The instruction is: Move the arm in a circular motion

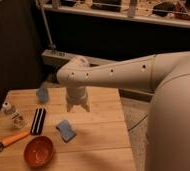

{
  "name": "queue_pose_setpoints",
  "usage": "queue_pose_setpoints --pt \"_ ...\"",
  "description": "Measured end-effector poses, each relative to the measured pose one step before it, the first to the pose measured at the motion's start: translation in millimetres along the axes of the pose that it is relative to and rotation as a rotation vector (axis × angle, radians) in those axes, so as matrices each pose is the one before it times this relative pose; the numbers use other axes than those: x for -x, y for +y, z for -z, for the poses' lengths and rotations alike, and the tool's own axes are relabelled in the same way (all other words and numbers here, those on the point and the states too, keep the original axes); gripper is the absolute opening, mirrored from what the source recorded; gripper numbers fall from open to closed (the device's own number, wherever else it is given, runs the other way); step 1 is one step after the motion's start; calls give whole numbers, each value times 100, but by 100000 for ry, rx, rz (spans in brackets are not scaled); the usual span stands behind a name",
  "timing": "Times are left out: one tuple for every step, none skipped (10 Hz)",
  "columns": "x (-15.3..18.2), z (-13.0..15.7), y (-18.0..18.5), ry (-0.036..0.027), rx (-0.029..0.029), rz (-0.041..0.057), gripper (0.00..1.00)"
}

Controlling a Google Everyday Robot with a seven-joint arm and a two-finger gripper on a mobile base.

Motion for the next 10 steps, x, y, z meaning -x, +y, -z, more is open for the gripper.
queue_pose_setpoints --pt "297 -249 -1740 668 -526 -4634 65" --pt "604 -311 -2628 372 -1182 -6423 65" --pt "902 -338 -2668 32 -160 -7062 65" --pt "521 -111 -1039 -166 35 -2949 65" --pt "1592 -109 -2360 -1002 432 -6878 65" --pt "1503 181 -1445 -1459 554 -4284 65" --pt "1321 244 -822 -1631 721 -2664 65" --pt "2771 758 -60 -4350 2743 -1690 65" --pt "1264 310 268 -1906 1175 -167 65" --pt "2142 436 705 -2935 1800 290 65"
